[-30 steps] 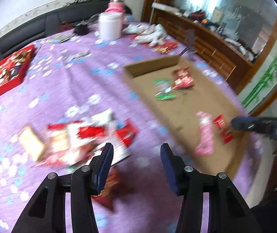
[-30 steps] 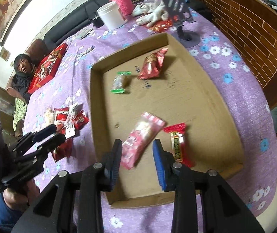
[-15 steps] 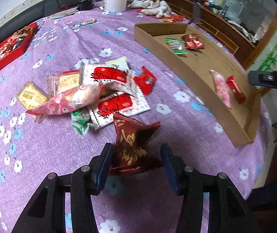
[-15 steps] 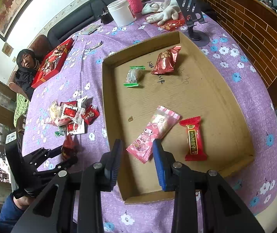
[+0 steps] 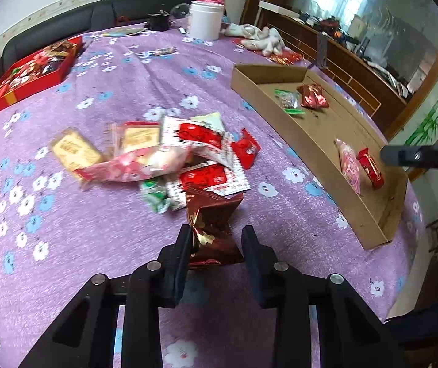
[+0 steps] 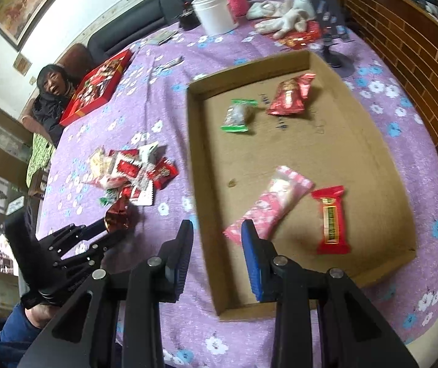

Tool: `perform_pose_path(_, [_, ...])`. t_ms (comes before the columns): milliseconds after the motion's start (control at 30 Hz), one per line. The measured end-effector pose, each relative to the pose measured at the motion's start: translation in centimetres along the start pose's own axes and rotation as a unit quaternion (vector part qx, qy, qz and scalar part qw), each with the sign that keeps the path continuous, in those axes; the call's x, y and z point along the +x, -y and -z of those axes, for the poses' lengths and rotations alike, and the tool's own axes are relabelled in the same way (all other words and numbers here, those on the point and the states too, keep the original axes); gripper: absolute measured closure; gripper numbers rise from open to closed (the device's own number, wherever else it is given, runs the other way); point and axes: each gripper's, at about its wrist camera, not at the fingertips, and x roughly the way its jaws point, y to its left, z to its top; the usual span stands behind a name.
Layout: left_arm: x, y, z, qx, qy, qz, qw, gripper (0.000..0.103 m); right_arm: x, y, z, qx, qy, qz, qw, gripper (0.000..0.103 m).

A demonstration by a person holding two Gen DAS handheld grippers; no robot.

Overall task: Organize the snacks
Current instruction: 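Grasp the dark red foil candy with the left gripper, then grasp the white and red packet with the right gripper while left holds candy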

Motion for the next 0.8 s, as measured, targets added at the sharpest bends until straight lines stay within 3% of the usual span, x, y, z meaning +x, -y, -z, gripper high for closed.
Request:
perform_pose_path(500, [-2.5,-4.5,2.8,-0.024,0.002,0.000,0.9997,0.070,4.1,-7.1,-0.4,-0.053,-0.039,-0.032,0.997,0.072])
perform_pose_path(567, [-2.3,-4.7,2.6,-0.022,0.000,0.005,0.9997,0.066,4.3,-7.5,-0.2,-0.055,-0.042,-0.031,0.997,0.072])
perform_pose_path(633, [-1.8,-4.7,2.2,-0.020,-0.004,-0.004,0.9998,0.038,4.4,-7.7,-0.2,-0.055,-0.043,-0.030,0.997,0.072])
perform_pose_path(667, [-1.6,-4.7,2.1,-0.020,-0.004,-0.007,0.9998,0.033,4.4,-7.7,-0.2,-0.055,-0.043,-0.029,0.997,0.072])
perform_pose_path(800, [-0.6,-4.4,1.5,-0.012,-0.006,0.006,0.9999,0.033,4.7,-7.7,-0.2,-0.056,-0.044,-0.029,0.997,0.071])
